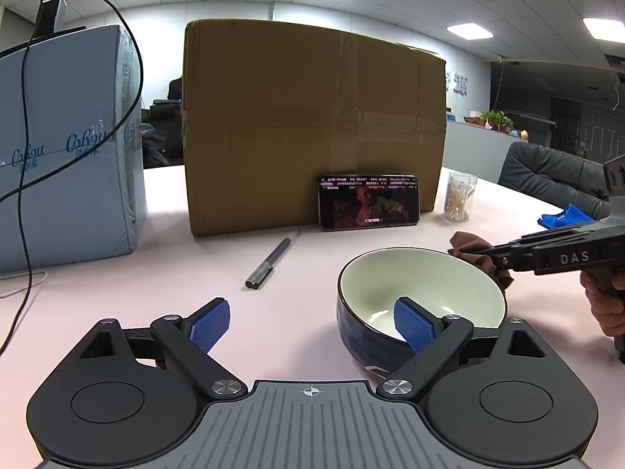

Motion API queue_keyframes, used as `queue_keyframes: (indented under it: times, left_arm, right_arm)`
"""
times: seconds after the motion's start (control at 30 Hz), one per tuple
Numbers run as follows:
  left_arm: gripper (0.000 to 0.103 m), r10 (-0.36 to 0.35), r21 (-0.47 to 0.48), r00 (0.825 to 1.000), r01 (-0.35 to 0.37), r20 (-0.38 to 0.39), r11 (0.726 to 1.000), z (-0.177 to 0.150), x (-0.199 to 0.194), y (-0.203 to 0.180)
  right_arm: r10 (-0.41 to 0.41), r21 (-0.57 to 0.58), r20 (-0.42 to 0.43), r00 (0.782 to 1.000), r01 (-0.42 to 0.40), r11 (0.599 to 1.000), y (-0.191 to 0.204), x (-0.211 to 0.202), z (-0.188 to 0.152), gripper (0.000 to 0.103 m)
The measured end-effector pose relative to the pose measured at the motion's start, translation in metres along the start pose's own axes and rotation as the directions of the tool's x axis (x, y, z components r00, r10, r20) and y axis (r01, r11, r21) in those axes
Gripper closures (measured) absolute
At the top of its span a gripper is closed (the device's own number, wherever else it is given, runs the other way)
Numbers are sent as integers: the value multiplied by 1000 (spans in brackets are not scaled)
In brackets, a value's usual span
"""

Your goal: Clean bowl

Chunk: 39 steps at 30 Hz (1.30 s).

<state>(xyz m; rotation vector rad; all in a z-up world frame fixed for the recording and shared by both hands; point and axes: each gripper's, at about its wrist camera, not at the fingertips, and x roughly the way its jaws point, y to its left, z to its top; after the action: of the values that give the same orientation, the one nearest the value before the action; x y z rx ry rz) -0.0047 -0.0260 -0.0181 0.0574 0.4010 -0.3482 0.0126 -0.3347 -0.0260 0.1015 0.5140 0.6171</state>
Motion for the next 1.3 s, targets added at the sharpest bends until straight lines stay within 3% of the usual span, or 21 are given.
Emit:
queue_keyframes:
  times: [0.27, 0.7, 1.3]
  left_arm:
    - [9, -2, 4, 1000, 2, -2, 1000, 0, 0, -1]
    - [9, 1, 15, 1000, -1, -1, 1000, 0, 0, -2]
    - [9, -5, 12, 1000, 5, -5, 1000, 0, 0, -2]
  right_arm:
    - [21, 70, -4, 1000, -20, 997, -6, 17, 4, 84]
    - [52, 47, 0, 999, -52, 998, 5, -19, -4, 84]
    - [60, 138, -10, 998, -58, 989, -11, 16, 11, 85]
